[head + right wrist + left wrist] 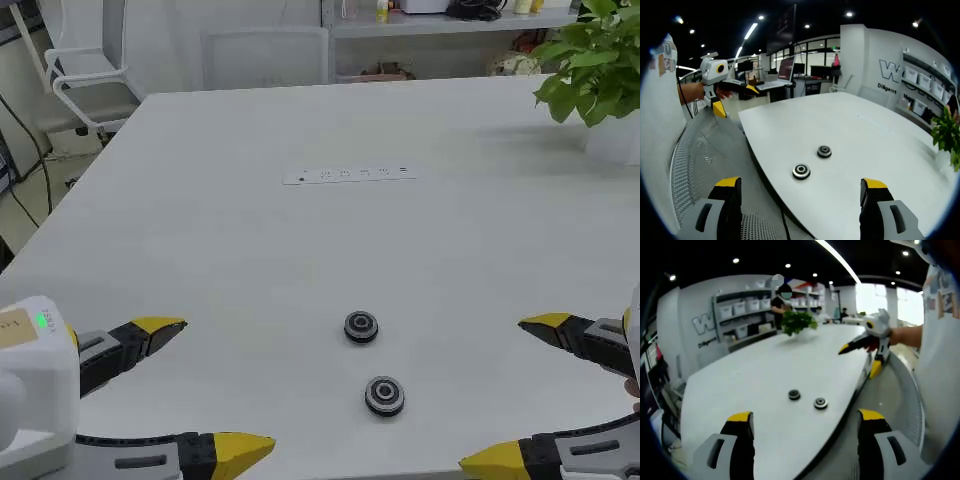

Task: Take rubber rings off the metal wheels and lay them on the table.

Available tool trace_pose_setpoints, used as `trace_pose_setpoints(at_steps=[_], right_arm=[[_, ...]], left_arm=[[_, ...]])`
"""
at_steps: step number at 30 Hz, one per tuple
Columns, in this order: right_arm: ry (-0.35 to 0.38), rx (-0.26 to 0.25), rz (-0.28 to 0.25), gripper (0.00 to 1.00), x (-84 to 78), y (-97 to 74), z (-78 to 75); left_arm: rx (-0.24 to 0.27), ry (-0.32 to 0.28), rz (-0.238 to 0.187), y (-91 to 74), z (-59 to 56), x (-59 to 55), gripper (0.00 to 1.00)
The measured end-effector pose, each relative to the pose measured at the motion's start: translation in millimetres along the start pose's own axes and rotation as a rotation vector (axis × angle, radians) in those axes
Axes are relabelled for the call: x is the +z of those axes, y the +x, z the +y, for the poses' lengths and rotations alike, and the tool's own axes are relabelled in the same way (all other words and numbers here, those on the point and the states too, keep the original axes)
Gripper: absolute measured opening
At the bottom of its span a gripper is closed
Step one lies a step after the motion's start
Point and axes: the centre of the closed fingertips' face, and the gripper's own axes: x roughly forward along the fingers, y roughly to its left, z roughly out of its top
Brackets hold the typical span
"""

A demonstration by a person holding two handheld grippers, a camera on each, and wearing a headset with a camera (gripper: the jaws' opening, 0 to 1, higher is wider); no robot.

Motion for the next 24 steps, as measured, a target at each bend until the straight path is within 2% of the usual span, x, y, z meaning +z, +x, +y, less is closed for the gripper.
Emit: trace_pose_setpoints(at_steps=[8,24], right_arm=[[-0.003,-0.003,-0.013,0.99,3.1,-1.6,-6.3],[0.006,-0.005,-0.006,0.99,-0.1,-1.4,-10.4]], left_arm=[[-0.006,0.006,-0.008,6.0,-0.1,5.0,0.87],[-0.006,0.016,-0.002,10.2,1.1,4.4,0.86]])
